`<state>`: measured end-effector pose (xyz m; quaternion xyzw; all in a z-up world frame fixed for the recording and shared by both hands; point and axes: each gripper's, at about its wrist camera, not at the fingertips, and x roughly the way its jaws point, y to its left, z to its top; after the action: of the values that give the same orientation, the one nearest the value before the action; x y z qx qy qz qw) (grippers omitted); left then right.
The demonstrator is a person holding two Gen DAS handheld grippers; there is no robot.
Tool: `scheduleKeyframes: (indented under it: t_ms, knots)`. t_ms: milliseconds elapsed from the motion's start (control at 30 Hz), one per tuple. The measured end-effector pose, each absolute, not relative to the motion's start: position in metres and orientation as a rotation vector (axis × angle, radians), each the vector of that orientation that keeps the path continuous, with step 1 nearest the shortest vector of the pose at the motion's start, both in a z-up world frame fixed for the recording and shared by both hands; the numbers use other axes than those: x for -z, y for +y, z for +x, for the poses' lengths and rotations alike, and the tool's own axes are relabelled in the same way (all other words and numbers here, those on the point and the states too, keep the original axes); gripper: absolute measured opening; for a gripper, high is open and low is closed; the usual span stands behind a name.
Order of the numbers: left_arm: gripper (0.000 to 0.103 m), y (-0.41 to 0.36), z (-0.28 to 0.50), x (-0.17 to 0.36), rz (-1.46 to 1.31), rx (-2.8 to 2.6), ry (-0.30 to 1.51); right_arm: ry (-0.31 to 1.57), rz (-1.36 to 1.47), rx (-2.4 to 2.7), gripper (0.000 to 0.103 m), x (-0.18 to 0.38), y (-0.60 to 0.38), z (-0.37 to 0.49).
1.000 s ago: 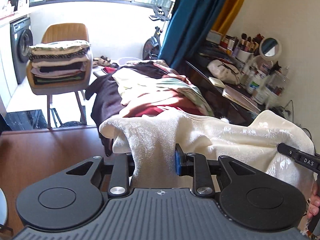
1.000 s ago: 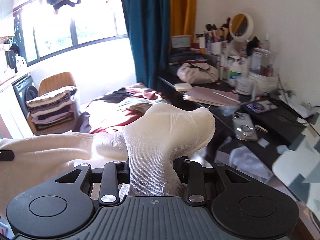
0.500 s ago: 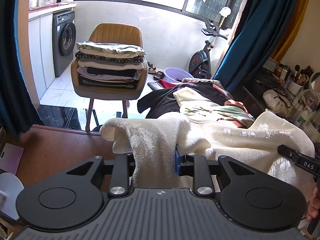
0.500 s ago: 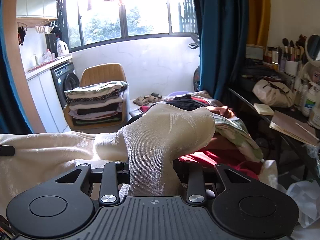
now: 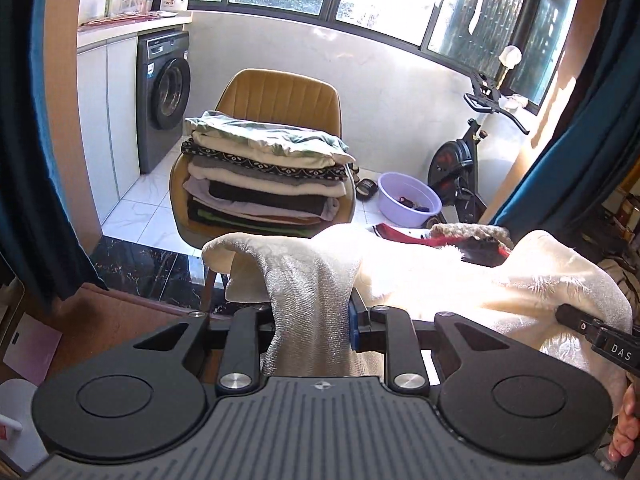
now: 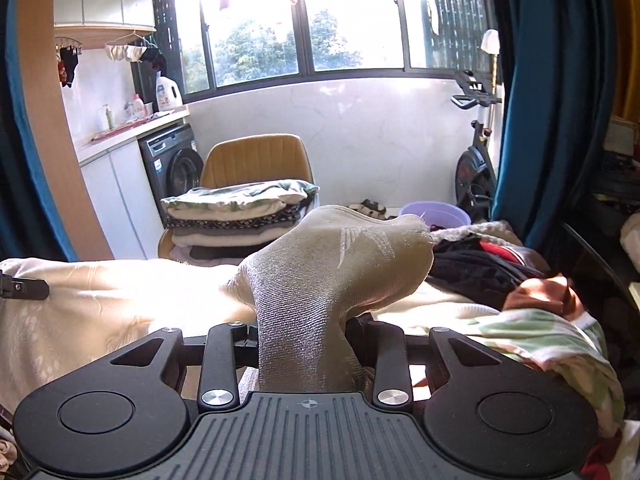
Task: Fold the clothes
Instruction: 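Lift the bundle with both grippers and carry it toward the mustard chair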
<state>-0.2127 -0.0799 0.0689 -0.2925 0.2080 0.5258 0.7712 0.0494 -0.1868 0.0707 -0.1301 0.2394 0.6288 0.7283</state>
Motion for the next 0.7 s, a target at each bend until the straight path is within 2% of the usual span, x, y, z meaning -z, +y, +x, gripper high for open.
scheduleKeyframes:
  t_ms: [400, 700]
  knots:
    - [0.022, 0.131, -0.247, -0.039, -0.652, -1.016, 0.376, 0.425, -0.302, -1.338, 0.029, -0.097, 0.024, 0.035]
    - [0.02, 0.306, -0.276, -0.065, -0.591, -0.919, 0.358, 0.454, -0.277, -1.206, 0.029, -0.122, 0.184, 0.005]
